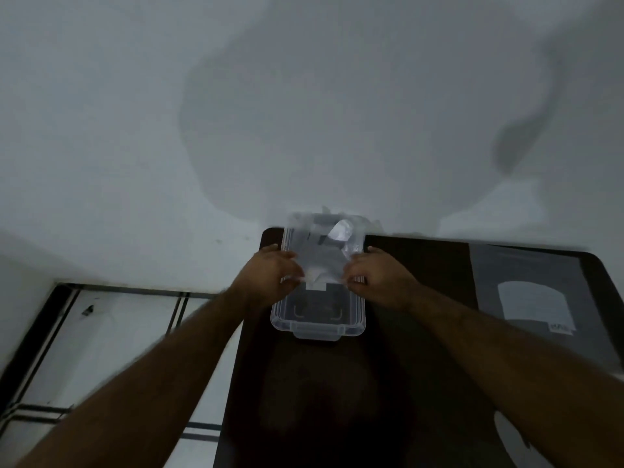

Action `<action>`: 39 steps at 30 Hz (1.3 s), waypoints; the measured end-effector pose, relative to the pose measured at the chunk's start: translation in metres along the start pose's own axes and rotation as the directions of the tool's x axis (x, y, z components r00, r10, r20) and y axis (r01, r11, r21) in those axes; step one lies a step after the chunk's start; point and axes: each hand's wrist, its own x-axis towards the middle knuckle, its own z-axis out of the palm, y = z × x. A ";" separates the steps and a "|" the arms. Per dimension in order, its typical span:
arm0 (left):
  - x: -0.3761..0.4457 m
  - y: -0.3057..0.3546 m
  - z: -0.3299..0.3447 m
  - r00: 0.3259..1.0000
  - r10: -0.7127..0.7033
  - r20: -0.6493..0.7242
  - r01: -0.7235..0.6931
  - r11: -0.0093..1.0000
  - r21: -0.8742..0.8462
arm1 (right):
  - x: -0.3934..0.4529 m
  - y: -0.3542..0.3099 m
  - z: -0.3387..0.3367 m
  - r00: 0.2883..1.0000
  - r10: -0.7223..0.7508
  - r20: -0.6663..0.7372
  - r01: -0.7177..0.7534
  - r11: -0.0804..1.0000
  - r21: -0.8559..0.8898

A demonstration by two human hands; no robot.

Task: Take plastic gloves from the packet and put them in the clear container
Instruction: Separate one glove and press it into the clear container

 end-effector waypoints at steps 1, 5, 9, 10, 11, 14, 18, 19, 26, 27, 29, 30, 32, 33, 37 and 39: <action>0.001 -0.003 0.003 0.999 0.026 0.038 -0.028 0.998 0.055 | 0.003 -0.001 0.004 0.999 -0.031 0.024 0.032 0.997 -0.070; 0.007 -0.003 0.008 0.974 0.059 0.221 -0.122 0.950 0.287 | 0.019 -0.016 0.012 0.974 -0.003 0.226 0.076 0.946 -0.314; 0.014 -0.001 0.014 0.931 0.035 0.363 -0.209 0.866 0.454 | 0.030 -0.031 0.024 0.912 0.090 0.400 0.107 0.889 -0.444; 0.015 0.000 0.015 0.919 0.018 0.394 -0.224 0.846 0.483 | 0.033 -0.033 0.027 0.893 0.108 0.436 0.127 0.871 -0.474; 0.017 0.002 0.016 0.904 -0.005 0.428 -0.233 0.833 0.502 | 0.036 -0.035 0.029 0.872 0.128 0.473 0.140 0.859 -0.492; 0.023 0.010 0.015 0.855 -0.050 0.517 -0.247 0.836 0.489 | 0.043 -0.039 0.031 0.806 0.185 0.563 0.149 0.856 -0.495; 0.025 0.013 0.016 0.802 -0.056 0.595 -0.293 0.831 0.473 | 0.052 -0.042 0.029 0.742 0.221 0.633 0.129 0.879 -0.458; 0.025 0.014 0.016 0.786 -0.065 0.614 -0.299 0.830 0.471 | 0.054 -0.043 0.028 0.726 0.230 0.648 0.128 0.881 -0.456; 0.021 0.020 0.005 0.748 -0.068 0.660 -0.339 0.815 0.470 | 0.054 -0.040 0.032 0.784 0.163 0.600 0.193 0.854 -0.484; 0.021 0.023 0.002 0.741 -0.080 0.666 -0.338 0.813 0.474 | 0.054 -0.040 0.034 0.783 0.171 0.598 0.196 0.845 -0.498; 0.023 0.025 0.000 0.728 -0.088 0.680 -0.338 0.817 0.467 | 0.053 -0.039 0.039 0.797 0.181 0.576 0.194 0.827 -0.528; 0.024 0.023 0.000 0.728 -0.082 0.680 -0.337 0.821 0.460 | 0.053 -0.039 0.041 0.812 0.175 0.557 0.196 0.817 -0.542; 0.026 0.018 0.000 0.742 -0.054 0.668 -0.347 0.822 0.452 | 0.054 -0.036 0.044 0.838 0.153 0.524 0.210 0.796 -0.567; 0.028 0.017 -0.001 0.749 -0.040 0.662 -0.358 0.816 0.454 | 0.054 -0.035 0.045 0.845 0.146 0.515 0.215 0.789 -0.576; 0.033 0.022 0.001 0.727 -0.072 0.683 -0.391 0.774 0.498 | 0.056 -0.032 0.052 0.868 0.151 0.474 0.202 0.764 -0.613; 0.033 0.023 0.008 0.712 -0.104 0.695 -0.394 0.760 0.517 | 0.058 -0.030 0.058 0.873 0.175 0.456 0.194 0.734 -0.651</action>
